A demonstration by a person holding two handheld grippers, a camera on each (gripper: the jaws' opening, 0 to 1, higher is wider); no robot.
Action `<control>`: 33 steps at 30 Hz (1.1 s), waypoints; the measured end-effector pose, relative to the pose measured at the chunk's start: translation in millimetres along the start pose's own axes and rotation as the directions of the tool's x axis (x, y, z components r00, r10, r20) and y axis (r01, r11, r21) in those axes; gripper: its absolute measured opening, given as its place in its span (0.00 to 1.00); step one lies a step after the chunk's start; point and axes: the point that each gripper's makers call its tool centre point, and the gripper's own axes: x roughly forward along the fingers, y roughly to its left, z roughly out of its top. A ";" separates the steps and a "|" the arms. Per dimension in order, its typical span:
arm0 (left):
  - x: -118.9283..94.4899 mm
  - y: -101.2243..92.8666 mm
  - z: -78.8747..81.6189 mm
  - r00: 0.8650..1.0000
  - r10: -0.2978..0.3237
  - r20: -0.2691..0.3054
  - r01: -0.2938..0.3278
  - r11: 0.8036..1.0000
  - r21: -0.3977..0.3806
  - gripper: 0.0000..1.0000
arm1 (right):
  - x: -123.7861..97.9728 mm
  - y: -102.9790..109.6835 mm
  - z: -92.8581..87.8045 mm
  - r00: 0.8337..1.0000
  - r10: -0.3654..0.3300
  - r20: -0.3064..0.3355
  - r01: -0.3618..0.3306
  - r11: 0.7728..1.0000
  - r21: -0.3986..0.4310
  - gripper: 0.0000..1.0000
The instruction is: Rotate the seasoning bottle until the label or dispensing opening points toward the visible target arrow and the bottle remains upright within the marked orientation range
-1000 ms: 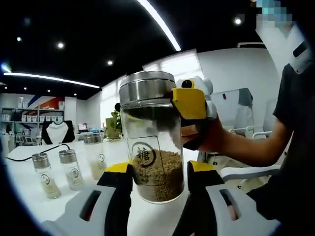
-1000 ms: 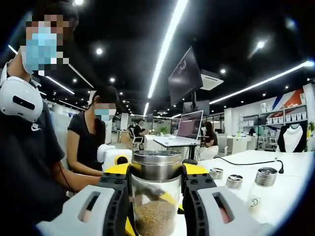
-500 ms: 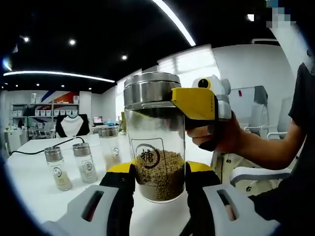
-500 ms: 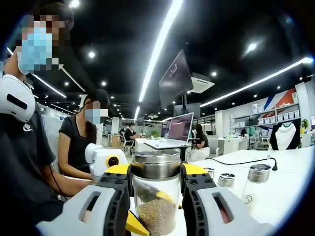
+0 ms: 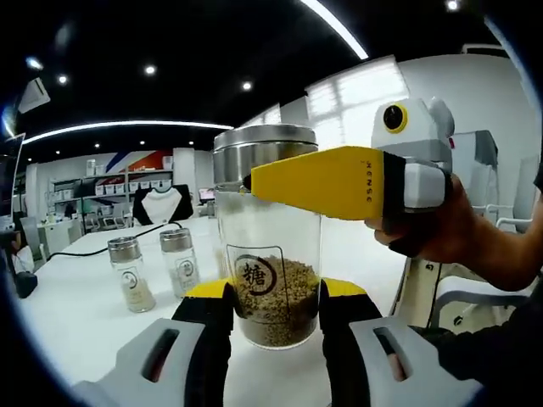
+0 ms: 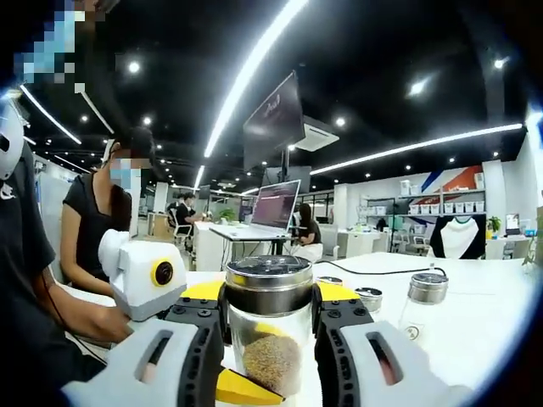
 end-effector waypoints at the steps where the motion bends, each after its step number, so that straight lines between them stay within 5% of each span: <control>1: 0.1 0.7 0.2 1.000 0.009 0.002 -0.009 1.000 0.002 0.42 | 0.3 -0.9 0.3 1.000 -0.007 0.003 0.007 1.000 0.004 0.37; 7: 3.6 2.2 -1.5 0.995 0.095 0.009 -0.095 0.995 0.002 0.42 | 2.6 -11.2 0.8 0.994 -0.105 0.029 0.102 0.992 0.079 0.39; 13: 3.9 1.1 1.3 0.997 0.069 0.032 -0.069 0.998 0.013 0.43 | 0.0 -12.3 3.4 0.992 -0.122 0.035 0.120 0.991 0.061 0.38; 21: -0.8 -5.4 10.1 0.995 -0.069 0.077 0.071 0.997 -0.022 0.42 | -3.4 -4.8 11.5 0.999 0.005 0.043 -0.008 0.998 0.069 0.38; 33: -13.3 -26.4 17.5 0.950 -0.284 0.128 0.292 0.955 -0.052 0.43 | -17.9 15.8 22.5 0.976 0.210 0.064 -0.216 0.970 0.108 0.38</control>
